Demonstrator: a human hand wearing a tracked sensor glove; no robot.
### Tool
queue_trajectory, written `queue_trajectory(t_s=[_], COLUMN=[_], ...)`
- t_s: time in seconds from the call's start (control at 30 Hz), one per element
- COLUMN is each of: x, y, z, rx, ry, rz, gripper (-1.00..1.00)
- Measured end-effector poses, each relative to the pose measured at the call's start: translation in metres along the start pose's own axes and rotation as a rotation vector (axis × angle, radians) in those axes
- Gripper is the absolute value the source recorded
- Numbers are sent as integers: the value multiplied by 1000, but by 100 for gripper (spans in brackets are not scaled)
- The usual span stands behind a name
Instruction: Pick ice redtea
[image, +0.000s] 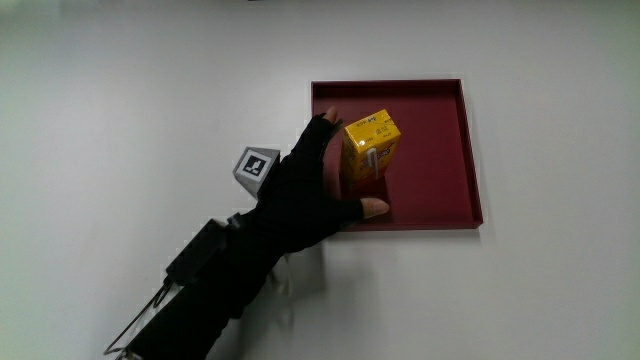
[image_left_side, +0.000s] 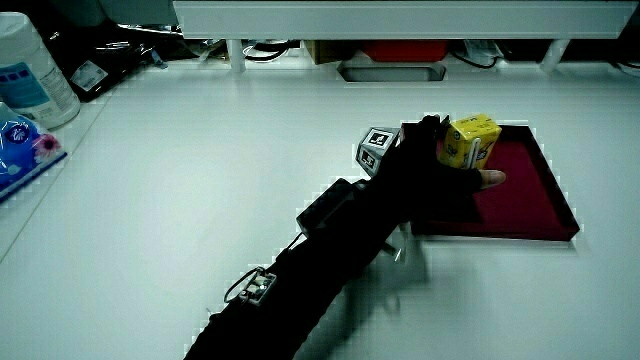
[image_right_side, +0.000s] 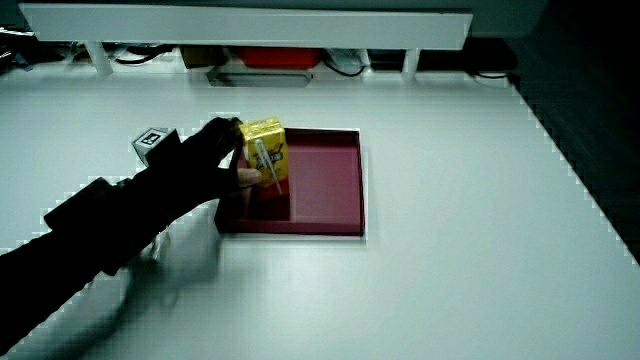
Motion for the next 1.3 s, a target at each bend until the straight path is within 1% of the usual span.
queue_trajectory(t_s=[0.03,0.07,0.1,0.17,0.2,0.23,0.3,0.33,0.37,0.4,0.47,0.5,0.53,0.57,0.6,0.63,0.7,0.8,0.83,0.9,0.97,1.0,1.03,1.07,1.13,1.17,1.3], x=[0,-2,-2,0,-1,-1,-2,-5,-5,-4,-6,-6,-7,-8,-7,-8,-9,-11,-9,-10,-10,-10,-9,-11,-8,-11,-12], y=[2,3,4,6,6,5,5,5,4,3,4,3,4,3,3,2,3,4,4,5,5,5,4,5,3,4,1], z=[-1,-1,-1,-2,-2,-1,-1,1,1,1,4,4,5,7,7,9,10,13,13,14,14,15,14,15,14,14,14], rx=[1,6,9,10,11,20,32,42,53,62,84,94,105,115,118,133,146,163,160,164,166,168,173,172,178,182,192], ry=[-9,-2,-8,-13,-26,-13,-31,-22,-34,-44,-33,-33,-36,-32,-46,-35,-38,-44,-47,-33,-41,-30,-36,-30,-36,-28,-36], rz=[-10,-7,-16,-8,-16,-12,-30,-25,-35,-27,-38,-34,-47,-33,-50,-34,-45,-49,-47,-45,-61,-68,-63,-68,-79,-82,-86], gripper=[0,0,0,0,0,0,0,5,10,14,24,29,33,38,43,48,57,71,76,86,95,100,100,100,100,100,100])
